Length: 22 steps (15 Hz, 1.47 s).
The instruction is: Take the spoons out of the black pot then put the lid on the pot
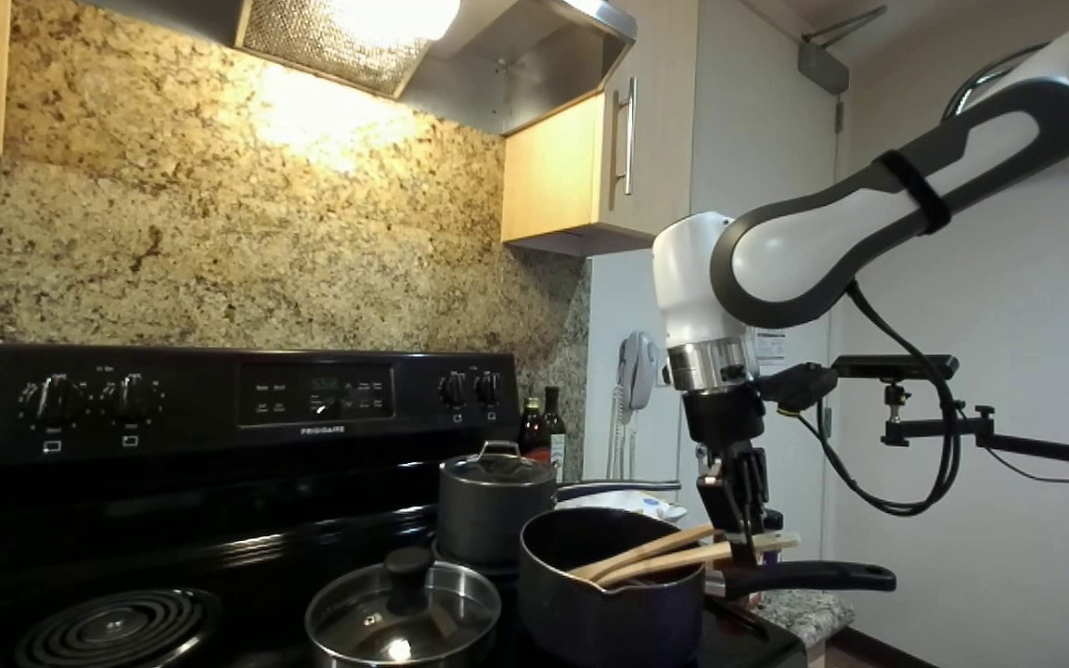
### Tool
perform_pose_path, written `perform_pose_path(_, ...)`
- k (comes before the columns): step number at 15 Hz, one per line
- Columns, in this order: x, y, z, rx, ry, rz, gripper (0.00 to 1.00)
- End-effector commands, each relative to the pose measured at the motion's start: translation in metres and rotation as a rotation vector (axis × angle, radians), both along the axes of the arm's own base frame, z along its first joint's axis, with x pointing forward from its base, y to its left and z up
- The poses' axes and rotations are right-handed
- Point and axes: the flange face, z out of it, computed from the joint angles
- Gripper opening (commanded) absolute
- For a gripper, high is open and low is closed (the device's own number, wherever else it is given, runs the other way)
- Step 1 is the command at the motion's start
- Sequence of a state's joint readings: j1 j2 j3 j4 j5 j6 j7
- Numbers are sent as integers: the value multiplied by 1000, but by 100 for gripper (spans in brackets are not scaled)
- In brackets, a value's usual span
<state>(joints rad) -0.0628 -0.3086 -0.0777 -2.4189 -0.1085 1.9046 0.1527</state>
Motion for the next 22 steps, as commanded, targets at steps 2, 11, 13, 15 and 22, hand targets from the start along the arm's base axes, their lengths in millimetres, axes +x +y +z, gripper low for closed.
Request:
perform_pose_path(2, 1, 1, -1, 15, 12, -1, 8)
perform_pose_path(11, -7, 4, 26, -17, -14, 8, 11)
perform_pose_path(13, -8, 7, 31, -20, -13, 14, 11)
perform_pose_path(15, -10, 9, 38, -12, -10, 28, 11)
perform_pose_path(22, -14, 14, 53, -12, -29, 31, 11)
